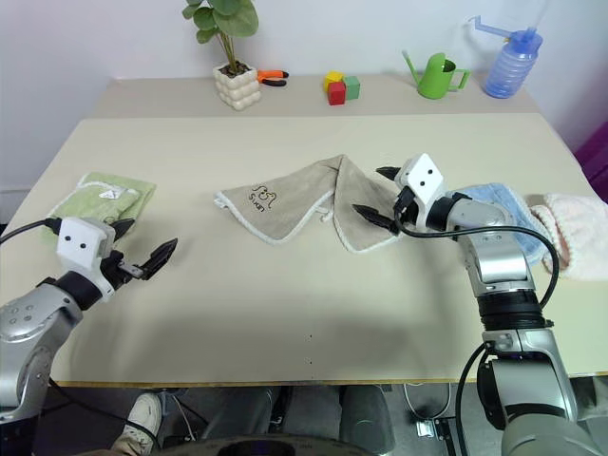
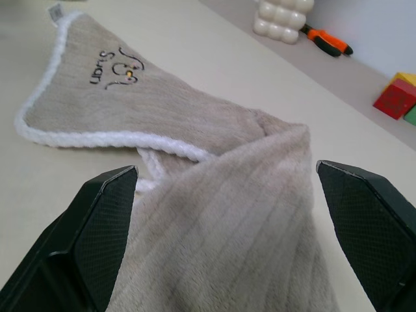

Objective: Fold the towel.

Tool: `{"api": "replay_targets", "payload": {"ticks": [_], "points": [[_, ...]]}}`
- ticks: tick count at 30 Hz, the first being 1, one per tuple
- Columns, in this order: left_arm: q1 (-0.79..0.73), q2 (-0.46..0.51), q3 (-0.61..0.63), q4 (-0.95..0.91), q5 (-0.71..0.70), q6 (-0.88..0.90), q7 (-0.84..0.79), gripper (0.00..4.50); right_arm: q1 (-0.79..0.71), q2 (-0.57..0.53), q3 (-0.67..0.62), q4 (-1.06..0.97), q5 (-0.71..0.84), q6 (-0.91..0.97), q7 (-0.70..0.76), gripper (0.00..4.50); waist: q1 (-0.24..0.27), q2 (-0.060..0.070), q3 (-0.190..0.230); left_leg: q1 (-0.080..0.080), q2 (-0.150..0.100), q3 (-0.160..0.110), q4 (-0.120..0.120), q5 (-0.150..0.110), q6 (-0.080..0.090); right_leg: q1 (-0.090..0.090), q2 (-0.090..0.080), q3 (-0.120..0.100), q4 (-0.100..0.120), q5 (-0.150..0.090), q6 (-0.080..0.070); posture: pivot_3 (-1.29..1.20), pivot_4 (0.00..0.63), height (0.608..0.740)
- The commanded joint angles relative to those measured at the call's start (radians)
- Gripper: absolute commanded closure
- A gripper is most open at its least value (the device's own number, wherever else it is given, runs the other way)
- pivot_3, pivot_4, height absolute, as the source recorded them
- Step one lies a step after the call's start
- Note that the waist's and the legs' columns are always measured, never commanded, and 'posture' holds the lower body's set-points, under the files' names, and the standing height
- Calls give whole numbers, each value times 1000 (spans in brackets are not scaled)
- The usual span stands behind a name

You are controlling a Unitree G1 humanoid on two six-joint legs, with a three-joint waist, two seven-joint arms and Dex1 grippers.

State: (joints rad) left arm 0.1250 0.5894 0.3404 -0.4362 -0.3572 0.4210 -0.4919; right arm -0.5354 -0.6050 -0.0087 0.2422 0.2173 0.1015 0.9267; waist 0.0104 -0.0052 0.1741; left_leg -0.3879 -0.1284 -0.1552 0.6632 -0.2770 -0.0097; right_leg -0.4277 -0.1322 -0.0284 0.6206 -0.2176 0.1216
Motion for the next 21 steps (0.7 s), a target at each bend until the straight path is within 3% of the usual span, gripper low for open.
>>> {"api": "replay_targets", "payload": {"ticks": [1, 14, 21], "points": [[-17, -2, 6, 17, 21, -37, 7, 57, -19, 7, -8, -7, 3, -17, -1, 0, 1, 0, 0, 0, 0, 0, 0, 0, 0, 0, 0, 0, 0, 0, 0, 0, 150, 732], [-108, -2, -88, 15, 35, -23, -24, 57, 67, -4, -12, -91, 10, 25, -1, 0, 2, 0, 0, 0, 0, 1, 0, 0, 0, -1, 0, 1, 0, 0, 0, 0, 150, 732], [-272, 46, -276, 46, 41, 14, -169, 57, 163, -12, -39, -241, 61, 148, -19, 0, 6, 0, 0, 0, 0, 1, 0, 0, 0, 0, 0, 1, 0, 0, 0, 0, 150, 732]]}}
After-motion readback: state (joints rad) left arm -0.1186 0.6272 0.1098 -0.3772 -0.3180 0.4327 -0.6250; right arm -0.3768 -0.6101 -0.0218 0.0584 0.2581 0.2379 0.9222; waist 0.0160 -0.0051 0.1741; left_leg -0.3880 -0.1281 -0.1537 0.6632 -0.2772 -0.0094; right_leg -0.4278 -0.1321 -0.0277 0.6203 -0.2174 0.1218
